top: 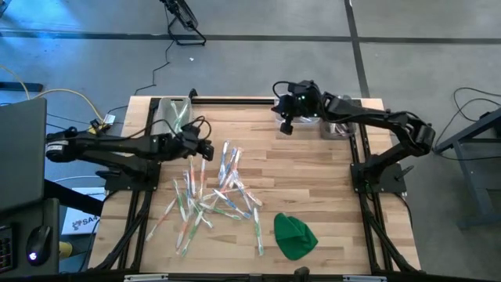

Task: Pick & Place Toothbrushes
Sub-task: Put the blue toothbrush into the transparent bin

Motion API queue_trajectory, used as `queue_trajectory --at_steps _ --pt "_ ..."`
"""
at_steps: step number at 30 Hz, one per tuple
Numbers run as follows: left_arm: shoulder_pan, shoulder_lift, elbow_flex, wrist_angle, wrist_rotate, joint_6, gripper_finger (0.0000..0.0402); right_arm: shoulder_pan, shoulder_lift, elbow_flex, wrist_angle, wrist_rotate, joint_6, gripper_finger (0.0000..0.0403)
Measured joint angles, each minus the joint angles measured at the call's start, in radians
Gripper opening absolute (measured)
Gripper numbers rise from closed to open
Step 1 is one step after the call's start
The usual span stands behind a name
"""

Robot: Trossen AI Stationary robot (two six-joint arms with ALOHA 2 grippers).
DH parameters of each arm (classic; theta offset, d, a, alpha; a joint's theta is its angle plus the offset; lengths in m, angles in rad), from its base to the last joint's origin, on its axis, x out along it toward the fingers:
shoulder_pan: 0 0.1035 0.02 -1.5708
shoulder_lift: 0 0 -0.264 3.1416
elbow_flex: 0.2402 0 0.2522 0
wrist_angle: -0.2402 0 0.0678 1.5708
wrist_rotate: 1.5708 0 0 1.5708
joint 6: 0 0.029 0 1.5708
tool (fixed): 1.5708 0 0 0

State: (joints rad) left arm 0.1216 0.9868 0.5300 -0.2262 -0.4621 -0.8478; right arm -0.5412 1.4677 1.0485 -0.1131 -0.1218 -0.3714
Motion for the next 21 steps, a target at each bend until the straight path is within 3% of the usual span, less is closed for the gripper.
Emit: queue_trajectory --at_steps 8,13,21 --pt "-0.108 0.114 0.098 -0.047 -0.016 -0.034 0.0 -0.034 0.022 0.0 0.062 -0.017 0.0 0.0002" --pt "-0.108 0.191 0.18 -0.144 0.088 -0.067 0.0 -0.043 0.059 0.0 0.074 -0.016 0.0 0.0002" --pt "-0.109 0.23 0.213 -0.127 0.128 -0.101 0.0 -0.051 0.113 0.0 0.079 -0.014 -0.037 0.0002"
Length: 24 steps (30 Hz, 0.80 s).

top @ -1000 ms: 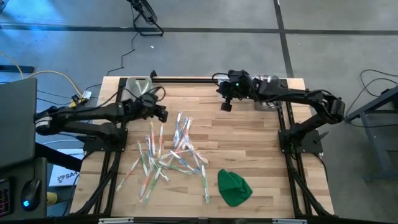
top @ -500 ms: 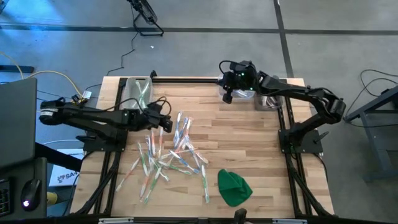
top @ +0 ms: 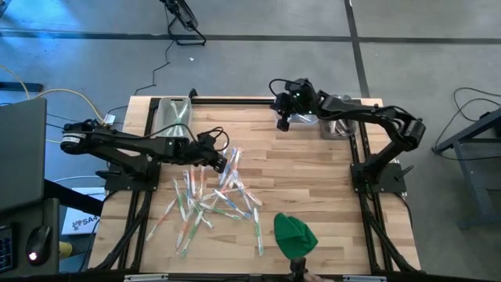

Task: Pick & Place Toothbrushes
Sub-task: Put the blue toothbrush into the transparent bin

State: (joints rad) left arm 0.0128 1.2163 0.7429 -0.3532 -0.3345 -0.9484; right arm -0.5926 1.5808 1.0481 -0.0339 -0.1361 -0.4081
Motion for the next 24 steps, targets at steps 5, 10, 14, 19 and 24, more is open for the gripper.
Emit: queue_trajectory --at_steps 5,10,14,19,24 --pt "0.0 0.0 0.0 0.005 0.008 -0.001 0.0001 -0.003 -0.001 0.0 0.005 -0.006 -0.016 0.0002" --pt "0.0 0.02 0.0 -0.015 0.037 -0.045 0.0038 -0.015 -0.001 0.0 0.005 -0.024 -0.016 0.0002" --pt "0.0 0.059 0.0 -0.052 0.038 -0.063 0.01 -0.017 -0.001 0.0 0.002 -0.023 -0.016 0.0002" --pt "0.0 0.105 -0.001 -0.064 0.039 -0.098 0.0158 -0.017 -0.001 0.0 0.007 -0.024 -0.016 0.0002" --pt "0.0 0.149 -0.001 -0.074 0.039 -0.143 0.0167 -0.017 -0.001 0.0 0.009 -0.024 -0.016 0.0002"
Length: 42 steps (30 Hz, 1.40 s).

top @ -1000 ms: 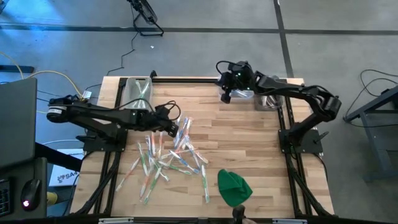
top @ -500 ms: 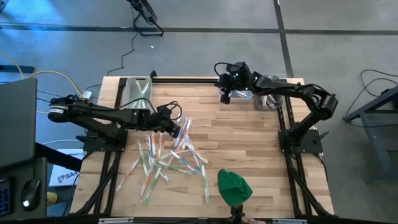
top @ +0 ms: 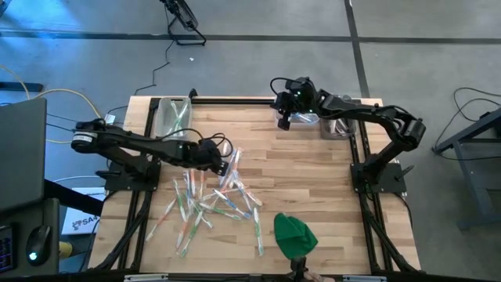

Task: Pick & Place Toothbrushes
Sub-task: Put the blue toothbrush into the transparent bin

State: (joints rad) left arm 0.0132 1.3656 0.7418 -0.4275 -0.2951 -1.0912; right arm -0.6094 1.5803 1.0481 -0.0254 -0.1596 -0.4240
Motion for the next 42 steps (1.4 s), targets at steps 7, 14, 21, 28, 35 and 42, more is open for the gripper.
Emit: queue_trajectory --at_steps 7,14,21,28,35,42 --pt "0.0 0.058 0.0 0.016 0.0 -0.021 0.0168 0.0 0.0 0.0 0.0 0.0 0.0 0.0002" --pt "0.0 0.104 0.0 0.044 0.027 -0.043 0.0168 0.0 -0.001 0.0 0.0 0.0 0.001 0.0002" --pt "0.0 0.162 0.0 0.087 0.054 -0.049 0.0168 0.0 -0.001 0.0 -0.001 0.0 0.002 0.0002" --pt "0.0 0.176 0.001 0.089 0.077 -0.076 0.0168 0.0 -0.002 0.0 -0.007 0.0 0.001 0.0002" --pt "0.0 0.168 0.0 0.087 0.08 -0.068 0.0139 0.0 -0.002 0.0 -0.008 0.0 0.001 0.0002" --pt "0.0 0.167 0.0 0.09 0.079 -0.067 0.005 0.0 -0.002 0.0 -0.008 0.0 0.001 0.0002"
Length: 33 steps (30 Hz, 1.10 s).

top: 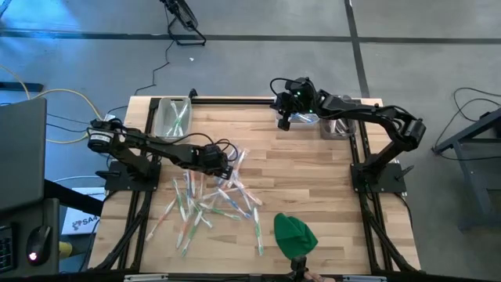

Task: Pick & Place Toothbrushes
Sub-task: Put the blue toothbrush into the transparent bin

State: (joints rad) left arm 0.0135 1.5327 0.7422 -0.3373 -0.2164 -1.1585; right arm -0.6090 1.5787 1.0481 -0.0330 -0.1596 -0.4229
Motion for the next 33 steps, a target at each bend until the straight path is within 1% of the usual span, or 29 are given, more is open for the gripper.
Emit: queue_trajectory --at_steps 3,5,7,13,20,24,29,31,33 --pt "0.0 -0.007 0.0 0.002 -0.002 0.002 0.002 0.0 0.0 0.0 0.0 0.0 0.0 0.0002" --pt "0.0 -0.016 -0.001 -0.001 -0.001 0.013 0.001 0.0 0.0 0.0 0.0 0.0 0.0 0.0002" --pt "0.0 -0.035 -0.002 0.0 -0.001 0.029 0.001 0.0 0.0 0.0 0.0 0.0 0.0 0.0002" --pt "0.0 -0.108 -0.002 0.004 -0.024 0.062 0.0034 0.0 0.0 0.0 0.0 0.0 0.0 0.0002" --pt "0.0 -0.155 -0.002 -0.006 -0.04 0.086 0.0038 0.0 0.0 0.0 -0.002 0.0 0.0 0.0002" --pt "0.0 -0.156 -0.001 -0.006 -0.081 0.097 0.0036 0.0 0.0 0.0 -0.005 0.0 0.0 0.0002" --pt "0.0 -0.158 -0.001 -0.005 -0.152 0.163 0.0009 0.0 0.0 0.0 -0.006 0.0 -0.004 0.0002" --pt "0.01 -0.173 -0.001 -0.008 -0.181 0.19 0.0012 0.0 0.0 0.0 -0.006 0.001 -0.03 0.0002" --pt "0.031 -0.196 -0.001 0.002 -0.184 0.22 0.0014 0.0 0.0 0.0 -0.006 0.013 -0.053 0.0002"
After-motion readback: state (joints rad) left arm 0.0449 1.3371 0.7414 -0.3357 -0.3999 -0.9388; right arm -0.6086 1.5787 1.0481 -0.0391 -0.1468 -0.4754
